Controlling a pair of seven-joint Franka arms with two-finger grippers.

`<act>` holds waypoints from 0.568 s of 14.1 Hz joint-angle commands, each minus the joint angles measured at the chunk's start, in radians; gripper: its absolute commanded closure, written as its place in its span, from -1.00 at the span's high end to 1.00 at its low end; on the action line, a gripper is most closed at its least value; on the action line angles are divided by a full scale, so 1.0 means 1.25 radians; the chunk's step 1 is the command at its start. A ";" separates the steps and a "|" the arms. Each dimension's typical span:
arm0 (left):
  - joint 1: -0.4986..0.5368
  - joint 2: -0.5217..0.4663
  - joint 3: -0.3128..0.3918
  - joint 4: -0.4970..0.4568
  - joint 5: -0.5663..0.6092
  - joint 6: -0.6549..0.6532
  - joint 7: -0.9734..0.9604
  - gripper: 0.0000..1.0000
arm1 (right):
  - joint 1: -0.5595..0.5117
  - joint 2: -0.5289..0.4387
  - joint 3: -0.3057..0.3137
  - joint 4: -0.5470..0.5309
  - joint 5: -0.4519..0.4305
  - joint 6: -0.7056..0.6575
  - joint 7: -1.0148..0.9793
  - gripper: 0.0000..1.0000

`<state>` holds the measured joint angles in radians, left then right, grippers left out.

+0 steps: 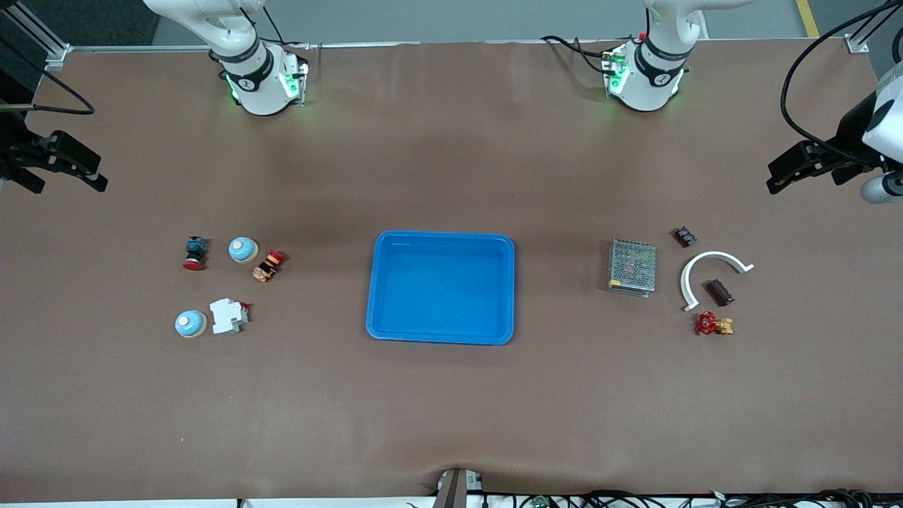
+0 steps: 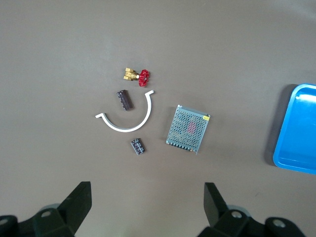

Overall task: Place electrolytic capacitor and blue bell in tray
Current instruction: 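Move the left gripper toward the capacitors while the right gripper reaches the bells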

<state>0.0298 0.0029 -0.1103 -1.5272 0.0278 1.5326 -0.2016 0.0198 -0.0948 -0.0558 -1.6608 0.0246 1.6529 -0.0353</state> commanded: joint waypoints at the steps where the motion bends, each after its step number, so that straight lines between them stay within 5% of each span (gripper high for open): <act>1: 0.004 0.000 0.000 0.014 -0.004 -0.015 0.007 1.00 | 0.003 -0.004 0.004 0.002 -0.010 -0.010 0.016 1.00; 8: 0.020 0.016 0.002 -0.025 0.004 -0.015 0.024 1.00 | 0.004 -0.003 0.004 0.002 -0.009 -0.010 0.017 1.00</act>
<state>0.0498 0.0156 -0.1083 -1.5326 0.0279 1.5253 -0.1801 0.0201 -0.0948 -0.0526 -1.6609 0.0246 1.6493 -0.0345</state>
